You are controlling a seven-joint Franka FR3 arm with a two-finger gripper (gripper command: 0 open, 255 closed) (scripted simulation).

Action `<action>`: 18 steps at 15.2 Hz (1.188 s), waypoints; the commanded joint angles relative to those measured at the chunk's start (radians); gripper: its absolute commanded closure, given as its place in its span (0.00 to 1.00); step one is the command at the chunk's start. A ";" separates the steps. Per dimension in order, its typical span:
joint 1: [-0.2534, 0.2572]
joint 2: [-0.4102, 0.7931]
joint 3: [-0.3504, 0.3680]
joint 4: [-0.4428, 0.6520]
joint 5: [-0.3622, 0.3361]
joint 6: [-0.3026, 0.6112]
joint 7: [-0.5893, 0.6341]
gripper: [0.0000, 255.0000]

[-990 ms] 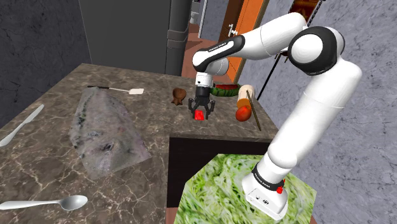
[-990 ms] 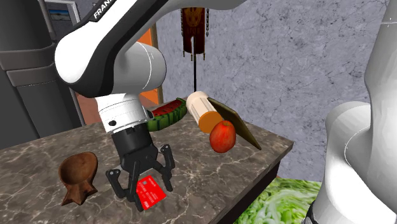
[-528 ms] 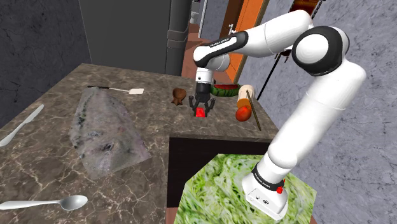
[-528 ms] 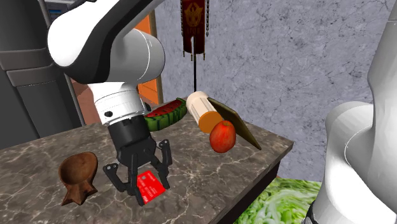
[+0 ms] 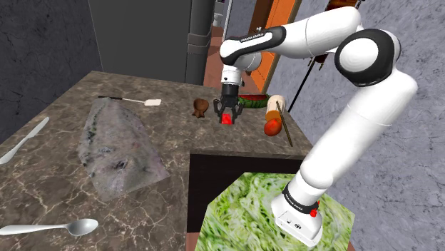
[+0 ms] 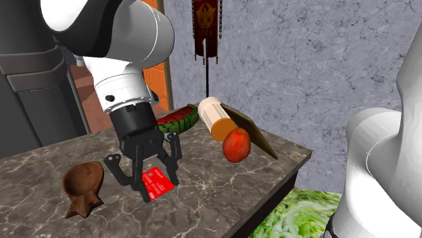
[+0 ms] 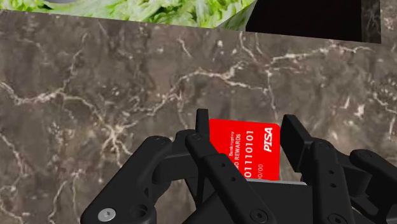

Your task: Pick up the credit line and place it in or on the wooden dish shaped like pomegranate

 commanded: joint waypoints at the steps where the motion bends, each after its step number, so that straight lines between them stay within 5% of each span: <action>1: 0.000 -0.012 0.000 0.015 -0.001 -0.026 0.008 1.00; 6: -0.001 -0.033 -0.001 0.047 -0.002 -0.078 0.023 1.00; 18: 0.005 0.457 0.015 0.738 0.014 -0.262 0.106 1.00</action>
